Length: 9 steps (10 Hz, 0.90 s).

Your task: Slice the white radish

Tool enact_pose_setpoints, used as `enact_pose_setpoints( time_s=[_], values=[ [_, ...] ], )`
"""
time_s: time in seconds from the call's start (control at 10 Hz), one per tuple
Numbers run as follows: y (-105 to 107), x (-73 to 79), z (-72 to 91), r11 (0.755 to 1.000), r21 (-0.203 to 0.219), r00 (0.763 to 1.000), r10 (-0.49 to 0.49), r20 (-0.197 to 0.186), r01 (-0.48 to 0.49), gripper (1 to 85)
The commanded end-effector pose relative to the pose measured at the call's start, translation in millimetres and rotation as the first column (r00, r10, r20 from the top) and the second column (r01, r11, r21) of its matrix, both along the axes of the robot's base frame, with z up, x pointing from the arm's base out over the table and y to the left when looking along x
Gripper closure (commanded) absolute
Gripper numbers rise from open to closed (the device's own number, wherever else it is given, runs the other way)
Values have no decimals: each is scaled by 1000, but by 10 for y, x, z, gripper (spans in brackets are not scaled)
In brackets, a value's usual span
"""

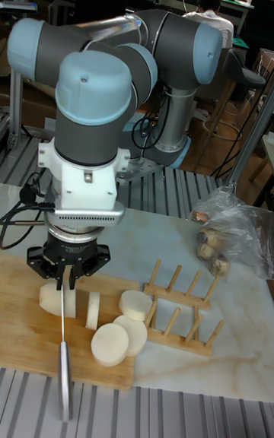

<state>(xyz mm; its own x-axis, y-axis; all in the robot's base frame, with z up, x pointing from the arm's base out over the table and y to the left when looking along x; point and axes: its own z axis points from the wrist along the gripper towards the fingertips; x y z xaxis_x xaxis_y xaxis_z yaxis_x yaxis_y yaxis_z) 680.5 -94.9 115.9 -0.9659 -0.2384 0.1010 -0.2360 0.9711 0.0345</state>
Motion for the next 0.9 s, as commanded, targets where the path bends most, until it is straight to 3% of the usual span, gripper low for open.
enact_pose_setpoints(
  time_s=[0.0, 0.2, 0.8],
  values=[
    [89, 42, -89, 1000, 13, 1000, 24, -20, -24, 610],
    [55, -131, -65, 997, 22, 994, 75, -77, -73, 613],
    [-22, -205, -65, 997, 12, 992, 83, -95, -82, 617]
  ],
)
